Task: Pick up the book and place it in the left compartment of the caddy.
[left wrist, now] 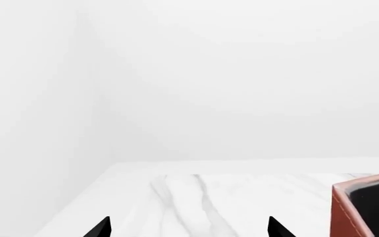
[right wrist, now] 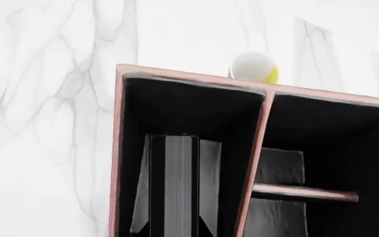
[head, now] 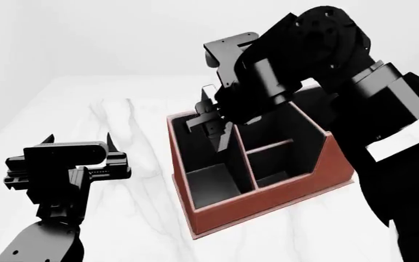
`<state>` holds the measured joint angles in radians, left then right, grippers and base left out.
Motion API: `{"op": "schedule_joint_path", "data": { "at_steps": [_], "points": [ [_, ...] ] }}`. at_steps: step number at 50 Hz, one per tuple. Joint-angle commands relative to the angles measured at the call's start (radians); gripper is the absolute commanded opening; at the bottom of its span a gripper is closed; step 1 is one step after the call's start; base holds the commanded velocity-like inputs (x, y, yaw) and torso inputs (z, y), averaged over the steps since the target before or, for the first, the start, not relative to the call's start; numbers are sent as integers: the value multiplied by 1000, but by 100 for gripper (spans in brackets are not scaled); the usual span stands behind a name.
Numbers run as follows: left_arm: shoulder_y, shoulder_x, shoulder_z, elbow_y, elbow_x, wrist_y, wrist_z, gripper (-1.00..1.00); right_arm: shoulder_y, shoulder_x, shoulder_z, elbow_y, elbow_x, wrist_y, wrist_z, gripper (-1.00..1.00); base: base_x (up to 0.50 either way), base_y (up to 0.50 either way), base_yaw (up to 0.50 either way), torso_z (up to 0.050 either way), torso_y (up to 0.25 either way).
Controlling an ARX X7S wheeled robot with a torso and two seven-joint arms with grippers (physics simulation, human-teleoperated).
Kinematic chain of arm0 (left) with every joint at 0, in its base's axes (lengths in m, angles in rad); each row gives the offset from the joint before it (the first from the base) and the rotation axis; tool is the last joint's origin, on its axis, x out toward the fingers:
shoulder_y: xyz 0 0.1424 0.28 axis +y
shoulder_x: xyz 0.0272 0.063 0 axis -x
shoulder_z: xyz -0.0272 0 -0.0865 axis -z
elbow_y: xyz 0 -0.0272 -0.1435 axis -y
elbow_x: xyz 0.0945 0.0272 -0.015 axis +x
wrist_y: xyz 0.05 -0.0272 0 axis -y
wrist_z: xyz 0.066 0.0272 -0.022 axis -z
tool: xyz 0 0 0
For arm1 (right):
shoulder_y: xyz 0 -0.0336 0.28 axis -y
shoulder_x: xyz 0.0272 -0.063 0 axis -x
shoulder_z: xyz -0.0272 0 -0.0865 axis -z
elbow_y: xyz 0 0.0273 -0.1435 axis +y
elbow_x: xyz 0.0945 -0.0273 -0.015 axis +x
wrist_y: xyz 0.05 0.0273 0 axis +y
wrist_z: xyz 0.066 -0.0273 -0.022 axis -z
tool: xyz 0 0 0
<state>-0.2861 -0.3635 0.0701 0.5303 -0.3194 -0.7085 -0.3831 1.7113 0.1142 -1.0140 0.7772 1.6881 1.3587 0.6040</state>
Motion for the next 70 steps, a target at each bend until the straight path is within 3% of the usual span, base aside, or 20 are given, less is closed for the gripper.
{"op": "schedule_joint_path", "data": {
  "at_steps": [1,26,36,56,70],
  "points": [
    [-4,-4,-3,-2,-5,-2,-2,100,-8,-27,-30,69,-84,-21,-70,-100,0,0,0,0,0],
    [5,-5,0,-20,-7,20,-4,100,-97,-109,-157,206,-195,-137,-274,-100,0,0,0,1,1],
    [9,-7,-1,-19,-10,22,-6,100,-126,-113,-228,210,-146,-200,-288,-100,0,0,0,0,1],
    [10,-12,-2,-5,-19,11,-14,100,-141,-114,-531,223,73,-378,-317,-100,0,0,0,0,1],
    [15,-13,2,-18,-18,24,-14,100,-169,-114,-582,236,93,-421,-320,-100,0,0,0,1,1]
  ]
}}
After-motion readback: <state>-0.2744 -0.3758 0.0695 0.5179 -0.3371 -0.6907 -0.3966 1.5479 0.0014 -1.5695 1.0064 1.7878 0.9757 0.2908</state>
